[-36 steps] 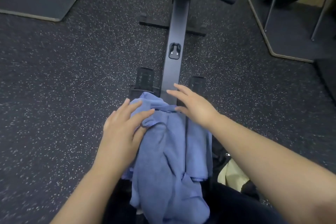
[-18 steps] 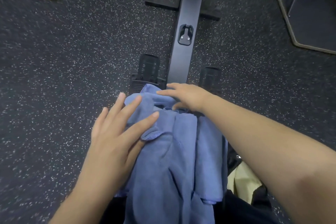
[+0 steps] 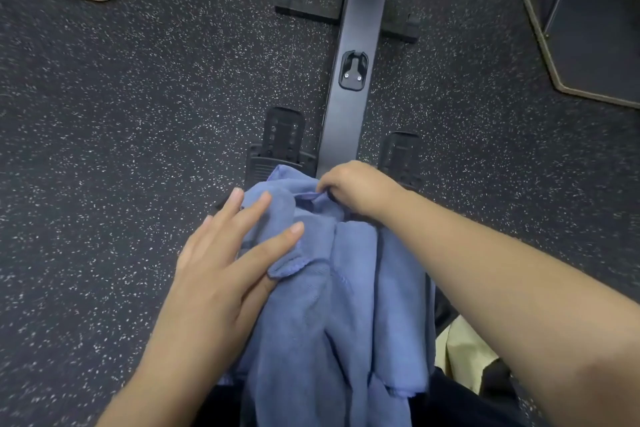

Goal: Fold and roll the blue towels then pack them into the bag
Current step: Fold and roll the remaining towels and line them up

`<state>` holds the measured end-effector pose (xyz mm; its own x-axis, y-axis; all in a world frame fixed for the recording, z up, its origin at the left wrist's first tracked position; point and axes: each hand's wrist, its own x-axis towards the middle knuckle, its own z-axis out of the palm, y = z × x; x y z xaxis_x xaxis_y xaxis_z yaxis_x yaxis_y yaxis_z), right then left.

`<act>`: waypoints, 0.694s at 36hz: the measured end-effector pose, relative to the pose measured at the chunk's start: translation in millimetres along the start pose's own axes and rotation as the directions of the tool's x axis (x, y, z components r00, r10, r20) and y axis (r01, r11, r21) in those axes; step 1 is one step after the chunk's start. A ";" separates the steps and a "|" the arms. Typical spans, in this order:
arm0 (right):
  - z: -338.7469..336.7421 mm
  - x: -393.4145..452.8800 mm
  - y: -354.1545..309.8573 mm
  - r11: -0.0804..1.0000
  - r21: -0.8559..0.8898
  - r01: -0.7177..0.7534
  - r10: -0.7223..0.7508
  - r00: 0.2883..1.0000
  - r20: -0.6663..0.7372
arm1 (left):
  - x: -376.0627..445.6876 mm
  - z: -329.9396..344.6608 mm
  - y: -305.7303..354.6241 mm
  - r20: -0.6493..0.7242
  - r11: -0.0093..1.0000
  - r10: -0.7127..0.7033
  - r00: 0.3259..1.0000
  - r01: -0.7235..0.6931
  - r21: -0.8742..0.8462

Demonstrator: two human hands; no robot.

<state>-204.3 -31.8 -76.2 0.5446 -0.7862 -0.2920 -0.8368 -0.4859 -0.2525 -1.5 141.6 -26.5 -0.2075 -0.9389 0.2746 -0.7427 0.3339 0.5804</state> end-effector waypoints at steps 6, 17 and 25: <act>-5.5 -34.0 -18.6 0.985 0.166 0.040 0.021 0.936 -0.352 | -4.8 -5.3 10.1 -0.011 0.999 0.051 0.999 -0.051 0.007; -66.4 -116.7 -82.7 0.889 0.435 0.145 0.246 0.651 -0.718 | -33.3 -28.1 49.4 0.058 0.987 0.144 0.988 -0.147 0.059; -121.0 -178.8 -112.8 0.887 0.436 0.151 0.304 0.520 -0.798 | -50.5 -61.2 94.2 0.027 0.991 0.136 0.990 -0.136 -0.006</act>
<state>-214.1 117.3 116.0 -0.0158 -0.8614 0.5077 -0.6351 -0.3835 -0.6705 -22.0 225.6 61.2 -0.3235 -0.8866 0.3307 -0.7038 0.4590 0.5422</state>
